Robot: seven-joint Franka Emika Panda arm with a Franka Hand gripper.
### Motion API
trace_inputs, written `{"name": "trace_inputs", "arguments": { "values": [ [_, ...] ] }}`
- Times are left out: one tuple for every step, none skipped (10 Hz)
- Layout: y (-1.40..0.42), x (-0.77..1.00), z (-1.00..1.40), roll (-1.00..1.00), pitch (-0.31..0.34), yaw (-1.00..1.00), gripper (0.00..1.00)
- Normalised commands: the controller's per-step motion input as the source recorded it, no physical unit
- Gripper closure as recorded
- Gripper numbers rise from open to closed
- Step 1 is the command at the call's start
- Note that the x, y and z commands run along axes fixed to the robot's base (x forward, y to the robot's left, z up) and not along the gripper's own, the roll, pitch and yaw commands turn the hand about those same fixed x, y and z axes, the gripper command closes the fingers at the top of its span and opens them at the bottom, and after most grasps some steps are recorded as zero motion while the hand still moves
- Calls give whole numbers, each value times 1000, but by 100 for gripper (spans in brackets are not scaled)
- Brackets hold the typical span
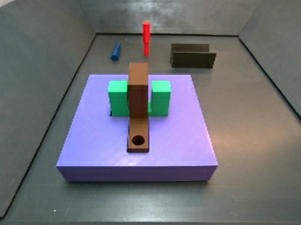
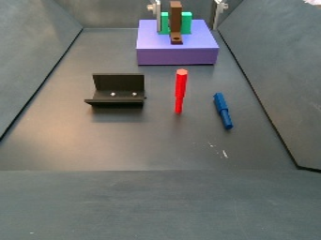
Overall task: Pick up the blue object. Move up. Place the blue object on the fixture. Regrasp the blue object. Move to above the board. Insert the blue object.
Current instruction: Pick up the blue object.
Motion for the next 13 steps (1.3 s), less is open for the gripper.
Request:
{"name": "trace_inputs", "arguments": {
  "values": [
    [34,0,0,-3,0,0,0],
    [20,0,0,0,0,0,0],
    [54,0,0,0,0,0,0],
    [66,0,0,0,0,0,0],
    [74,0,0,0,0,0,0],
    [100,0,0,0,0,0,0],
    [283,0,-9,0,0,0,0],
    [551,0,-137,0,0,0,0],
    [431,0,-194,0,-6,0,0],
    [-6,0,-306,-19,-81,60,0],
    [-257,0,-294,-84,-121,60,0],
    [-234,109,-289,-147,-127,0,0],
    [-97,91,-297,-151,-120,0,0]
  ]
}}
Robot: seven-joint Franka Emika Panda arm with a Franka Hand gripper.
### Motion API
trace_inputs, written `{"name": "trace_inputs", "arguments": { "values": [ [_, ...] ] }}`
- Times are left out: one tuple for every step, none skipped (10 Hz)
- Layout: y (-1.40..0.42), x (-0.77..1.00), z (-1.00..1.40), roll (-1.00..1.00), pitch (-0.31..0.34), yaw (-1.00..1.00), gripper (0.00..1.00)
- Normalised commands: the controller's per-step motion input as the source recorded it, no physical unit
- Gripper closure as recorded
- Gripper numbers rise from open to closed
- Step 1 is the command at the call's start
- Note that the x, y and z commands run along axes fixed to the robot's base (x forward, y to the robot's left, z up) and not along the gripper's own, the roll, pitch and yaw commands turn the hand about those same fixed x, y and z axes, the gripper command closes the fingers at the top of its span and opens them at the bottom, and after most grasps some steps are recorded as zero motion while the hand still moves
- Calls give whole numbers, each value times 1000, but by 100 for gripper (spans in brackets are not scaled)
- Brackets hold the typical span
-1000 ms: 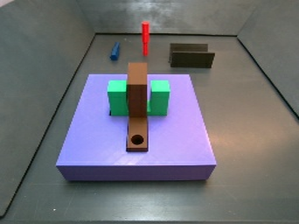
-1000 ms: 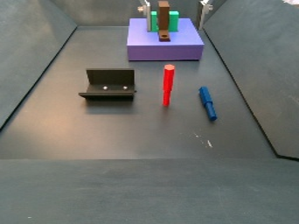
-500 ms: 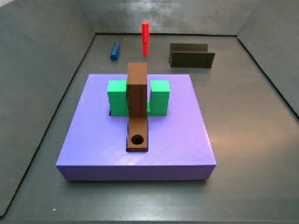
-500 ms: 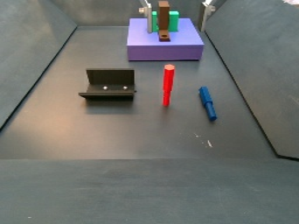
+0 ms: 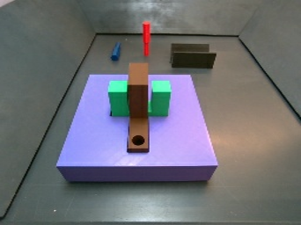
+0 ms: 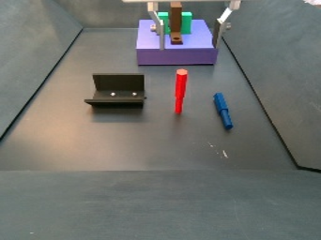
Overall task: Pick up the blue object. Move up. Place the blue object on the fixture. Regrasp the blue object. Move to above the board. Insert the blue object.
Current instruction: Pick up the blue object.
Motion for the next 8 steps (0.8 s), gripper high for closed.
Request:
{"name": "trace_inputs", "arguments": {
  "values": [
    [111,-120,-11,-123,-26,-11,0],
    [194,-206,0,-86,-20,0,0],
    [123,-271,-37,-20,-29,0,0],
    [0,-360,-274,0,-74,0,0],
    [0,-623,-371,41,-61,-40,0],
    [0,-660,-391,40,-74,-40,0],
    [0,-689,-394,43,-76,-40,0],
    [46,-780,-297,11,-57,-83,0]
  ]
}}
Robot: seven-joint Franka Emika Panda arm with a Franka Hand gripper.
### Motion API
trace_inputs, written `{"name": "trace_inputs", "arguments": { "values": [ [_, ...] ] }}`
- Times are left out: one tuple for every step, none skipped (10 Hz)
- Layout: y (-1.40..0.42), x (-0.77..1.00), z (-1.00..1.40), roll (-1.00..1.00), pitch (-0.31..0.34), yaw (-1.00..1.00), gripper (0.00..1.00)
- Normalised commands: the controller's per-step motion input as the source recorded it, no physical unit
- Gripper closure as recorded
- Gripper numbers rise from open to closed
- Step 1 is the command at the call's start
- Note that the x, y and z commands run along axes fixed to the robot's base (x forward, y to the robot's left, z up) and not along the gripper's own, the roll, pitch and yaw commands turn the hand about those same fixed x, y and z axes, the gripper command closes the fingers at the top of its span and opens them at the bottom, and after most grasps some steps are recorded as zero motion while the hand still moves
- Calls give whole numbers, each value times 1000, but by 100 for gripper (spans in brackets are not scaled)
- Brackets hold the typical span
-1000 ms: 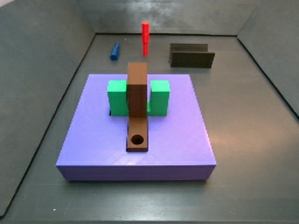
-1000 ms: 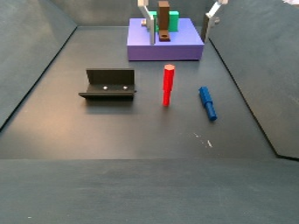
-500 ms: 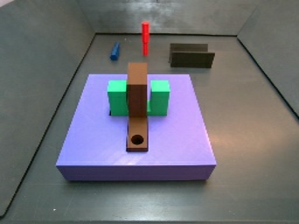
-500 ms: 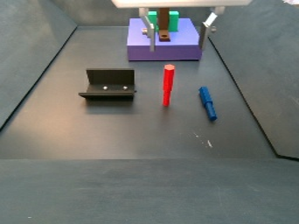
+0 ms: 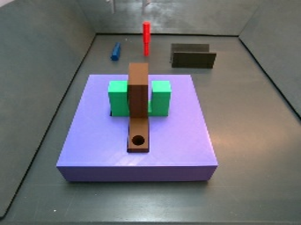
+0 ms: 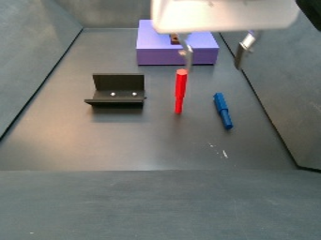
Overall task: Pick up the blue object. Move up. Place the blue object on the fixture. Regrasp the blue object. Move to above the board. Insert the blue object.
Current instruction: Pick up the blue object.
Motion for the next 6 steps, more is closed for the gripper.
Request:
{"name": "trace_inputs", "arguments": {
  "values": [
    [11,-657,-260,0,-73,-54,0],
    [0,-434,-274,0,-117,0,0],
    [-31,-506,-289,0,-110,0,0],
    [-60,-406,-211,0,-107,0,0],
    [-129,-109,-143,0,-100,0,0],
    [-234,-31,-129,27,-94,0,0]
  ]
}}
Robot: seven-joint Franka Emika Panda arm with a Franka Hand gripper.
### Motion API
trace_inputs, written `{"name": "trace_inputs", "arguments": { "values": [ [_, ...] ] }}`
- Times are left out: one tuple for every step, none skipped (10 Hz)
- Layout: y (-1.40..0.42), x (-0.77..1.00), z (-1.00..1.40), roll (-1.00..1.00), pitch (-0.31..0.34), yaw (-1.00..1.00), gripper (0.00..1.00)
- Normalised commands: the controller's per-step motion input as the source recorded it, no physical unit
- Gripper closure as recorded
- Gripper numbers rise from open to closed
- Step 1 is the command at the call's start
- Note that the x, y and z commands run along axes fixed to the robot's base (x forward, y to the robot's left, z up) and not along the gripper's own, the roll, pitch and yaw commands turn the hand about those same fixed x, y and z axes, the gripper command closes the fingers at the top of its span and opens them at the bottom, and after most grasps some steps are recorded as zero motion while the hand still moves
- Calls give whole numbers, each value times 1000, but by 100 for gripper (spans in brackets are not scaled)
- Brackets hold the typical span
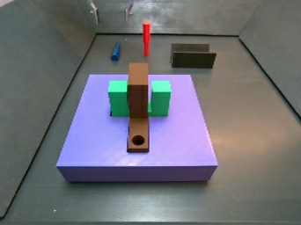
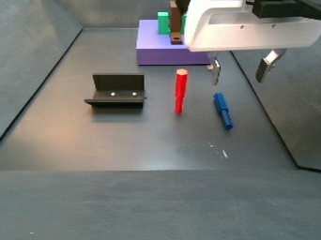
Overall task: Pick up the blue object. Move up. Place the blue object on the fixture. Regrasp the blue object. Move to above the board. Insert the blue object.
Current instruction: Pick up the blue object.
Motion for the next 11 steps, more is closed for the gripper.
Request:
{"name": "trace_inputs", "arguments": {
  "values": [
    [-346,0,-91,114,-64,-31,0],
    [-357,0,-157,153,-66,-54,0],
    [-331,-11,-243,149,-81,-34,0],
    [-314,-14,-249,124,-89,-23,0],
    [-260,0,-289,124,-96,-9,0],
    [-240,0,-320,141,-101,0,0],
    [-231,0,-289,164,-89,0,0],
    [-197,0,-286,167,-84,0,0],
    [-174,0,-311,166,-86,0,0],
    [-146,0,-326,157,-84,0,0],
    [-106,0,-320,150,-79,0,0]
  ]
}}
